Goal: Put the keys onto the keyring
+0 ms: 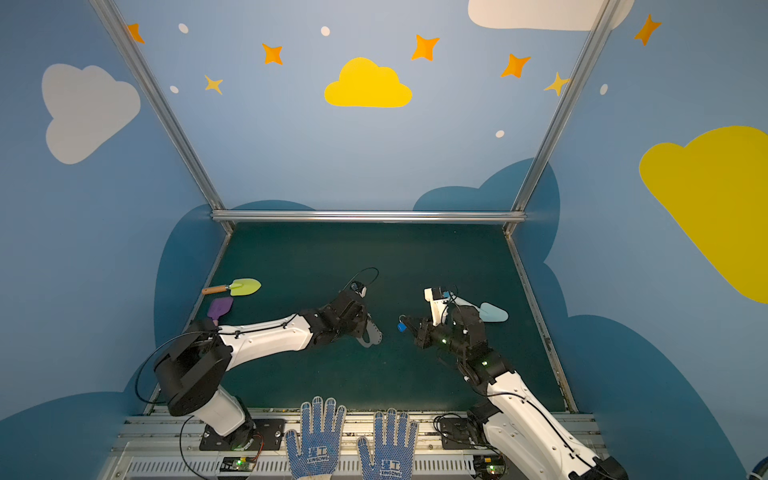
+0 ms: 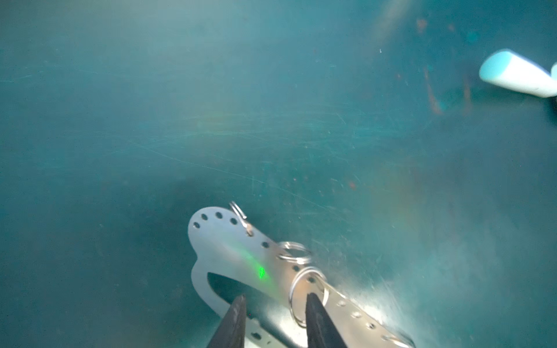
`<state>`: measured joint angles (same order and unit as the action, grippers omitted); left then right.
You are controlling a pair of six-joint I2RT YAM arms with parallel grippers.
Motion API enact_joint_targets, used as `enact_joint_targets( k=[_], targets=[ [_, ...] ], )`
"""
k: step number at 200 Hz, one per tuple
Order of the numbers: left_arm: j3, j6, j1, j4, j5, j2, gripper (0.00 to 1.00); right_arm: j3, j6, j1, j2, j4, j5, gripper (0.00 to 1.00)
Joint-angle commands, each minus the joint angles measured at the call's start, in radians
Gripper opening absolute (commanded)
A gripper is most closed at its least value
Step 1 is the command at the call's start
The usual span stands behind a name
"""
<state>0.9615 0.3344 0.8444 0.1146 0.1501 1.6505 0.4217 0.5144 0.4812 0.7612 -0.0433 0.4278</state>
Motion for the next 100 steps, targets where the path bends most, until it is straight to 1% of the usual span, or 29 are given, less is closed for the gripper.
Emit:
enact_joint_targets(
  k=[1, 12, 34, 58, 78, 100],
  targets=[
    [0.061, -0.040, -0.004, 0.097, -0.048, 0.038, 0.36, 0.023, -0.021, -0.003, -0.031, 0.018, -0.021, 0.00],
    [0.083, -0.052, -0.005, 0.111, -0.070, 0.055, 0.38, 0.022, -0.024, -0.004, -0.039, 0.026, -0.027, 0.00],
    [0.121, -0.046, -0.007, 0.138, -0.075, 0.068, 0.35, 0.015, -0.025, -0.007, -0.056, 0.038, -0.035, 0.00],
    [0.177, -0.036, -0.012, 0.195, -0.107, 0.088, 0.35, 0.007, -0.030, -0.010, -0.076, 0.051, -0.041, 0.00],
    [0.270, -0.043, -0.013, 0.288, -0.146, 0.157, 0.36, -0.001, -0.031, -0.013, -0.085, 0.050, -0.044, 0.00],
    [0.374, -0.053, -0.012, 0.392, -0.166, 0.247, 0.37, -0.005, -0.028, -0.014, -0.082, 0.046, -0.041, 0.00]
  ],
)
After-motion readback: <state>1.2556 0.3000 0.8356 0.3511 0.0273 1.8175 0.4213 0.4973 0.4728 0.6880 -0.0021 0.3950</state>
